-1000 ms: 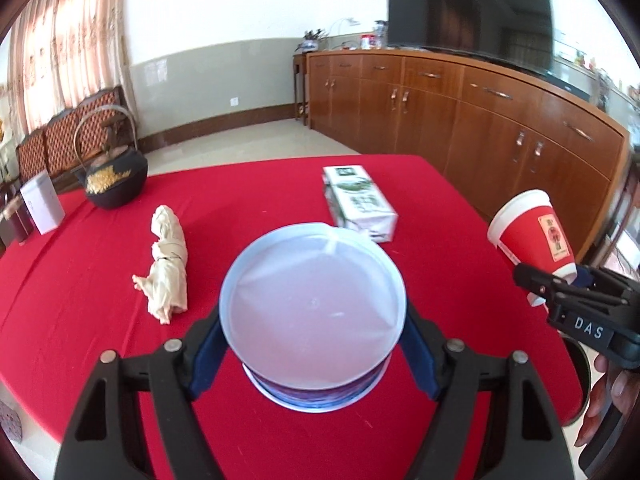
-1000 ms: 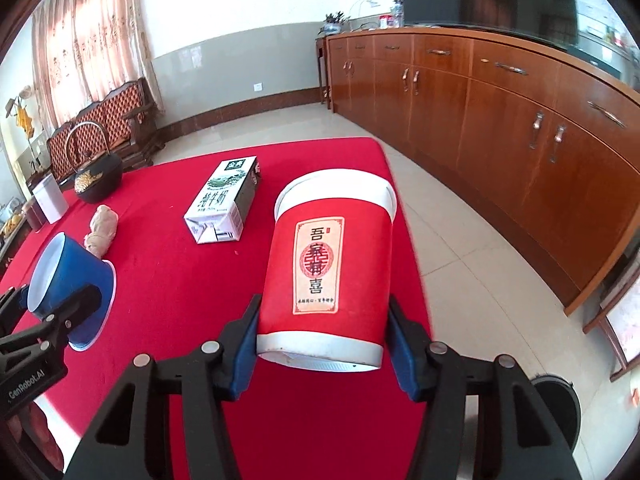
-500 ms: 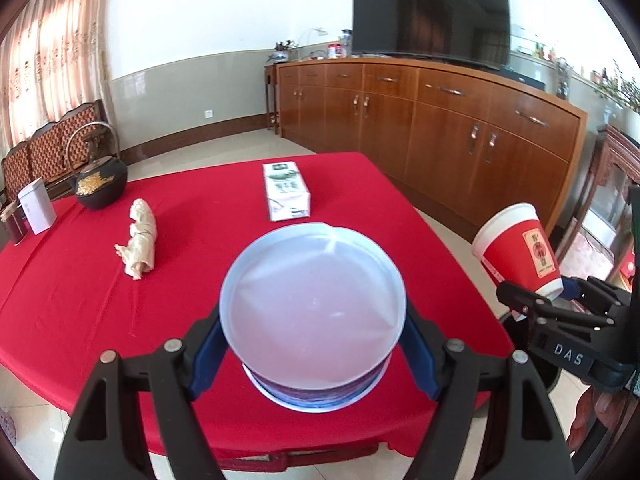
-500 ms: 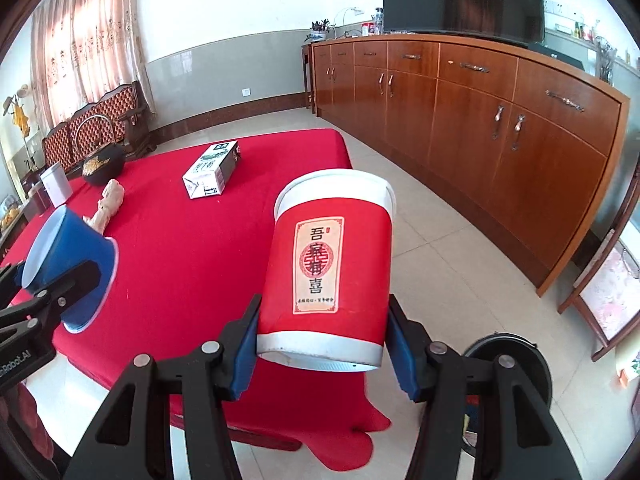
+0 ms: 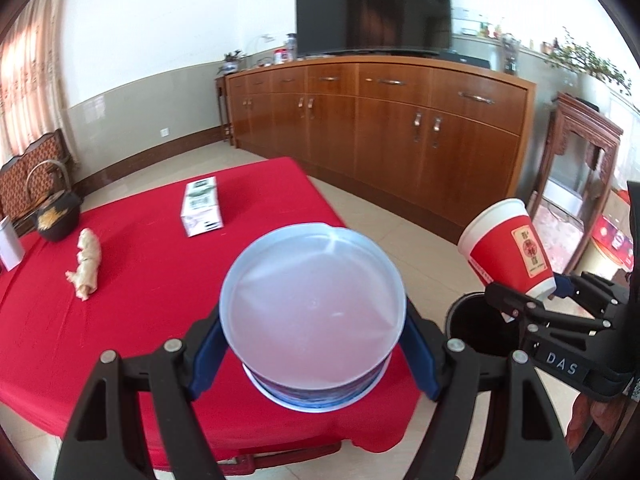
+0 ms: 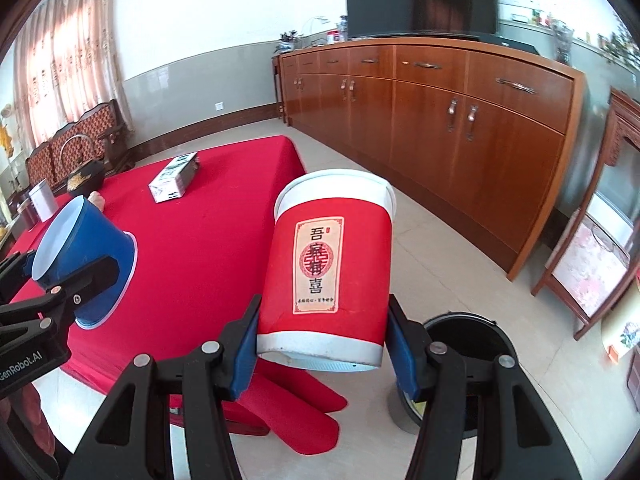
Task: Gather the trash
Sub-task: 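Carry the red-white cup and blue cup over the black bin with both tools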
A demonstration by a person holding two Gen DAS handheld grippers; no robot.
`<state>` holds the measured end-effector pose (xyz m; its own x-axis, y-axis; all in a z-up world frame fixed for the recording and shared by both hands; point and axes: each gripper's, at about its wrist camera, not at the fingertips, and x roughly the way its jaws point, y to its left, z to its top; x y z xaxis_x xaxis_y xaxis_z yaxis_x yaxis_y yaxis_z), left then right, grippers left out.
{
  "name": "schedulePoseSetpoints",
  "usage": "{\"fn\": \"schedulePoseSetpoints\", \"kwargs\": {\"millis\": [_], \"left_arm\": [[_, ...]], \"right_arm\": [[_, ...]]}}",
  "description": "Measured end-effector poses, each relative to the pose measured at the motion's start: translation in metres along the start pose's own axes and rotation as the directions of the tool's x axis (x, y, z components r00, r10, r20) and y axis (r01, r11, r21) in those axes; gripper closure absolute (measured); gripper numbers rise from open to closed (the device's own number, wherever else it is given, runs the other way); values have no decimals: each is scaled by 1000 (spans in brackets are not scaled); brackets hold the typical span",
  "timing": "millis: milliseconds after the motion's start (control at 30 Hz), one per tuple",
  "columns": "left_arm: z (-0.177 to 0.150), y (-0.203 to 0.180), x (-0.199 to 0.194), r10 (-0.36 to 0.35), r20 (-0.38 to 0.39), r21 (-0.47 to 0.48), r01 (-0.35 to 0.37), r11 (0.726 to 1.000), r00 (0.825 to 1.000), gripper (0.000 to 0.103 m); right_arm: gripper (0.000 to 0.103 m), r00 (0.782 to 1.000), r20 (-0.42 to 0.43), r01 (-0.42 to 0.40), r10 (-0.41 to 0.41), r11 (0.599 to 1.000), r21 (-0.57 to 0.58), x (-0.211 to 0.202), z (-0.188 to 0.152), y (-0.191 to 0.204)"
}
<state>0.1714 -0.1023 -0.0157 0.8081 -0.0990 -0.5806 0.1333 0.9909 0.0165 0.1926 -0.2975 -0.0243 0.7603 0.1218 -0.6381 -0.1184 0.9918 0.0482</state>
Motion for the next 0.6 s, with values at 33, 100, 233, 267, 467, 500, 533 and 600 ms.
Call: {"fn": "schedulePoseSetpoints", "kwargs": {"millis": [33, 100, 233, 267, 467, 500, 533, 600], "left_arm": [[0, -4, 1, -6, 0, 5, 6, 1000, 1000, 26], [1, -17, 4, -29, 0, 22, 29, 999, 1000, 26], [1, -40, 12, -71, -12, 48, 72, 996, 997, 26], [1, -47, 14, -85, -17, 57, 86, 995, 996, 26], [1, -84, 25, -137, -33, 104, 140, 985, 990, 26], [1, -89, 26, -142, -35, 111, 145, 983, 989, 26], [2, -97, 30, -152, -41, 121, 156, 980, 988, 26], [1, -107, 34, -162, -48, 133, 167, 977, 986, 26]], "right_arm": [[44, 1000, 0, 8, -8, 1000, 8, -2, -2, -7], [44, 1000, -1, 25, -25, 999, 22, -6, -6, -18], [44, 998, -14, 63, -63, 997, 46, -11, -15, -42], [44, 997, -17, 71, -70, 996, 52, -11, -17, -48], [44, 993, -33, 116, -114, 989, 89, -16, -27, -87], [44, 992, -35, 122, -119, 988, 92, -16, -28, -93], [44, 992, -38, 127, -124, 987, 97, -17, -30, -98], [44, 990, -47, 137, -133, 984, 110, -16, -35, -112]]}}
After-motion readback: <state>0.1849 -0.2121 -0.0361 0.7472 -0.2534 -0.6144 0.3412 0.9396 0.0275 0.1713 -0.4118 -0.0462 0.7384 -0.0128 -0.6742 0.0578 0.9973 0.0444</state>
